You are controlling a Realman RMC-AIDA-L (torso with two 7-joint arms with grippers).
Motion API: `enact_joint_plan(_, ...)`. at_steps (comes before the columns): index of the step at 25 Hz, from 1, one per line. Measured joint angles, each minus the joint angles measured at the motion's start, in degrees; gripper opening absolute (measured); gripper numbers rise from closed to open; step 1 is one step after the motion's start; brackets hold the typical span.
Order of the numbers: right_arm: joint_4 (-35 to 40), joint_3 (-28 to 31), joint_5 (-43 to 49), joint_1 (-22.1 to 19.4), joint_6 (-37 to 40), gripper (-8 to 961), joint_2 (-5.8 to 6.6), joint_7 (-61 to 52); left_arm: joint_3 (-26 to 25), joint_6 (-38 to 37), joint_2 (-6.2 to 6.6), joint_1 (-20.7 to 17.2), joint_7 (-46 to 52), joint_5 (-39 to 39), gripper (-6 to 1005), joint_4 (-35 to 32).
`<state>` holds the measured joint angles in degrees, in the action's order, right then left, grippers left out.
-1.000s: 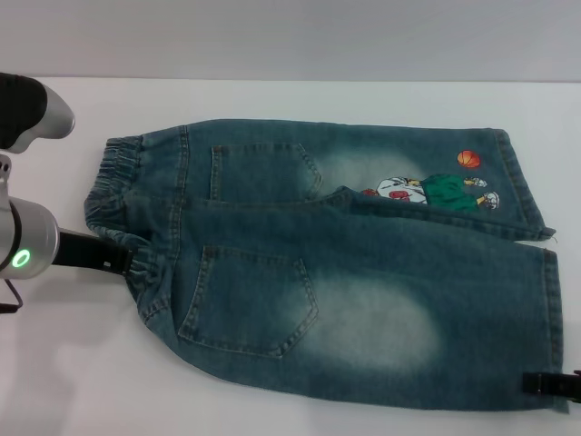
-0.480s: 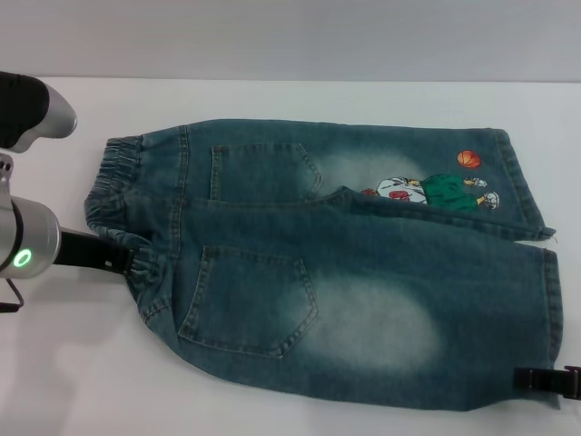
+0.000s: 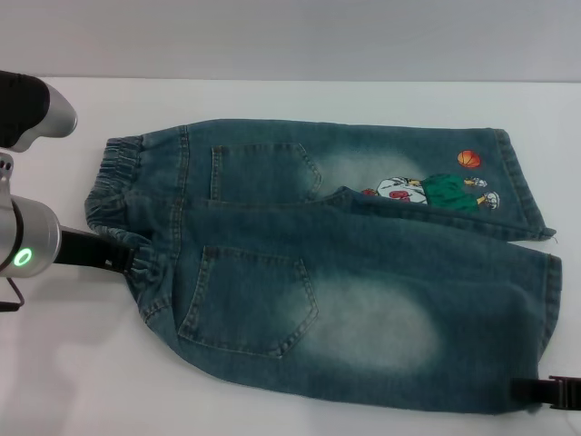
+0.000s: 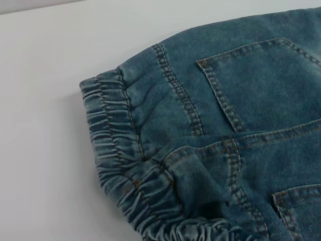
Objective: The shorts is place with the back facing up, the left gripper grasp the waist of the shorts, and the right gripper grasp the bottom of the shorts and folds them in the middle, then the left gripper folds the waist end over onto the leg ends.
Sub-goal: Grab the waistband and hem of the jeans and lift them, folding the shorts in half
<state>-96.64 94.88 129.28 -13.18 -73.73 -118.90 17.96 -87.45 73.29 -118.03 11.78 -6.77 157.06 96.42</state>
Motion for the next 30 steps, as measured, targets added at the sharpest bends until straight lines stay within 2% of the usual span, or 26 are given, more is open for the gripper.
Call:
enact_joint_plan(3, 0.3, -0.1, 0.1, 0.3, 0.0, 272, 0.06, 0.1, 0.0, 0.0, 0.0, 0.0, 0.0, 0.0, 45, 0.0)
enact_joint_plan(11, -0.9, 0.2, -0.2, 0.7, -0.5, 78, 0.07, 0.8, -0.4, -0.4, 0.0, 0.0, 0.0, 0.0, 45, 0.0)
enact_joint_plan(20, -4.0, 0.4, -3.6, 1.7, 0.6, 61, 0.01, 3.5, -0.5, -2.9, 0.0, -0.1, 0.2, 0.0, 45, 0.0)
enact_joint_plan(26, -3.0, 1.3, -8.2, 1.8, 6.1, 60, -0.01, 8.6, -1.2, -6.2, 0.0, -0.7, 0.5, 0.0, 44, -0.1)
enact_joint_plan(30, -1.1, 4.0, -13.3, 1.8, 8.6, 60, -0.08, 12.9, -2.0, -9.6, 0.01, -1.1, 0.5, -0.9, 44, 0.0)
